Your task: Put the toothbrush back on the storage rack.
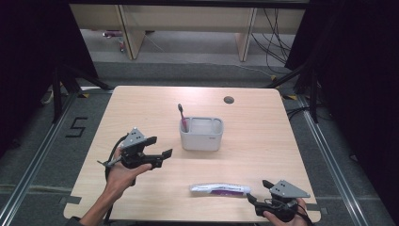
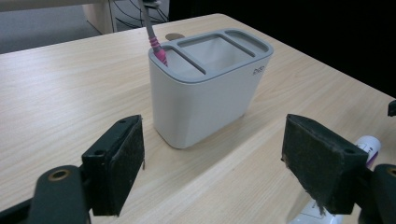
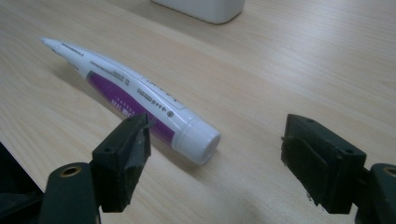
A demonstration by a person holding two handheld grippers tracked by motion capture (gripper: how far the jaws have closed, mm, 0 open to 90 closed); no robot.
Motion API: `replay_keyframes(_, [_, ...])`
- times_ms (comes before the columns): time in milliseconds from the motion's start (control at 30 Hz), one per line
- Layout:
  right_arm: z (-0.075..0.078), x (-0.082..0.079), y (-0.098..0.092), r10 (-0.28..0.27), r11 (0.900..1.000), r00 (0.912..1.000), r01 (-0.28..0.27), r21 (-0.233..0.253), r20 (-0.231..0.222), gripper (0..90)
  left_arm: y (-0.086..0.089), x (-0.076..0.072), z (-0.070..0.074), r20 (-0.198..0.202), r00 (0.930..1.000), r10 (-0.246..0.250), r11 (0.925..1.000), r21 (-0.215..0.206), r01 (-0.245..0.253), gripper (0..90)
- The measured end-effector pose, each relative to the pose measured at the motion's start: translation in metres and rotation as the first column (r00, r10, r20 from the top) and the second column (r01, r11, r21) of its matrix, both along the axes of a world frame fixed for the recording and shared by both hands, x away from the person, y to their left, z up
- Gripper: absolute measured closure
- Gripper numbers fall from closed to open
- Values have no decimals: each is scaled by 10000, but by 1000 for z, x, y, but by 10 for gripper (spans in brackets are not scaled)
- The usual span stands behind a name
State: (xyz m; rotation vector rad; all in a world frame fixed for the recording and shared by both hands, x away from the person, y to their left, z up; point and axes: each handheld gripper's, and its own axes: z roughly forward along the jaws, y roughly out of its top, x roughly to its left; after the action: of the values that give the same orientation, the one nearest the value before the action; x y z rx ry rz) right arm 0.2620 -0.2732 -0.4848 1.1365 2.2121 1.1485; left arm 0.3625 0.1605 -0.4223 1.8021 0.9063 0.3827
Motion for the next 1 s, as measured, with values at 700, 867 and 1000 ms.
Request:
replay_keyframes(700, [0, -1, 1, -10, 10000, 10000, 10, -37, 59, 245, 10, -25, -31, -350, 9981, -498, 9974, 505, 516, 172])
replay_keyframes(867, [0, -1, 1, -15, 10000, 10000, 15, -30, 28, 245, 19, -29, -38, -487, 9976, -499, 9976, 449, 521, 171])
replay_keyframes(1000, [0, -1, 2, -31, 10000, 9999, 32, 76, -127, 245, 27, -34, -42, -519, 9978, -408, 9982, 412, 430, 167])
